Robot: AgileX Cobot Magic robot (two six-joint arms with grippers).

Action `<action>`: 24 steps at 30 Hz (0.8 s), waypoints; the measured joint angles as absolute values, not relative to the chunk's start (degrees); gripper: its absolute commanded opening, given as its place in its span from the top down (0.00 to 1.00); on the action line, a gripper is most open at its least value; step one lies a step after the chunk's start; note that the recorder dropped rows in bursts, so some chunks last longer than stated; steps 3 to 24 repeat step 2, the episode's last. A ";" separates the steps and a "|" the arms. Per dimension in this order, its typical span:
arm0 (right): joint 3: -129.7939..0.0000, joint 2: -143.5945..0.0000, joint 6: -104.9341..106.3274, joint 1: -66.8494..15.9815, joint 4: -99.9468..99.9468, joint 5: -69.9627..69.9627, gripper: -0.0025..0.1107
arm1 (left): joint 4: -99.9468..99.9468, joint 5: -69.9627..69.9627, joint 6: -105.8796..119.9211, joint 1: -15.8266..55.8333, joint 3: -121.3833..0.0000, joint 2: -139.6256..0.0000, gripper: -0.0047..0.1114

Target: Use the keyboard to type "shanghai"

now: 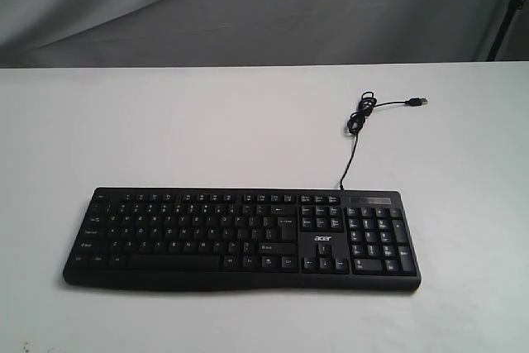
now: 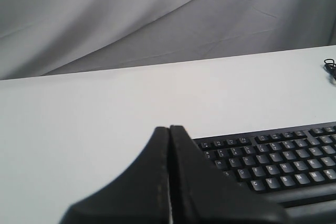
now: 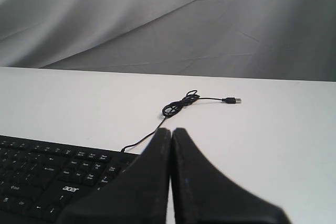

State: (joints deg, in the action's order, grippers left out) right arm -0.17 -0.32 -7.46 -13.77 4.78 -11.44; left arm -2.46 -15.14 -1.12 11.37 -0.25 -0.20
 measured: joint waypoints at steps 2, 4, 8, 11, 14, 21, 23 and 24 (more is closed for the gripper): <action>-0.17 -0.32 -7.46 -13.77 4.78 -11.44 0.98 | -2.46 -15.14 -1.12 11.37 -0.25 -0.20 0.96; -0.17 -0.32 -7.46 -13.77 4.78 -11.44 0.98 | -2.46 -15.14 -1.12 11.37 -0.25 -0.20 0.96; -0.17 -0.32 -7.46 -13.77 4.78 -11.44 0.98 | -2.46 -15.14 -1.12 11.37 -0.25 -0.20 0.96; -0.17 -0.32 -7.46 -13.77 4.78 -11.44 0.98 | -2.46 -15.14 -1.12 11.37 -0.25 -0.20 0.96; -0.17 -0.32 -7.46 -13.77 4.78 -11.44 0.98 | -2.46 -15.14 -1.12 11.37 -0.25 -0.20 0.96; -0.17 -0.32 -7.46 -13.77 4.78 -11.44 0.98 | -2.46 -15.14 -1.12 11.37 -0.25 -0.20 0.96; -0.17 -0.32 -7.46 -13.77 4.78 -11.44 0.98 | -2.46 -15.14 -1.12 11.37 -0.25 -0.20 0.96; -0.17 -0.32 -7.46 -13.77 4.78 -11.44 0.98 | -2.46 -15.14 -1.12 11.37 -0.25 -0.20 0.96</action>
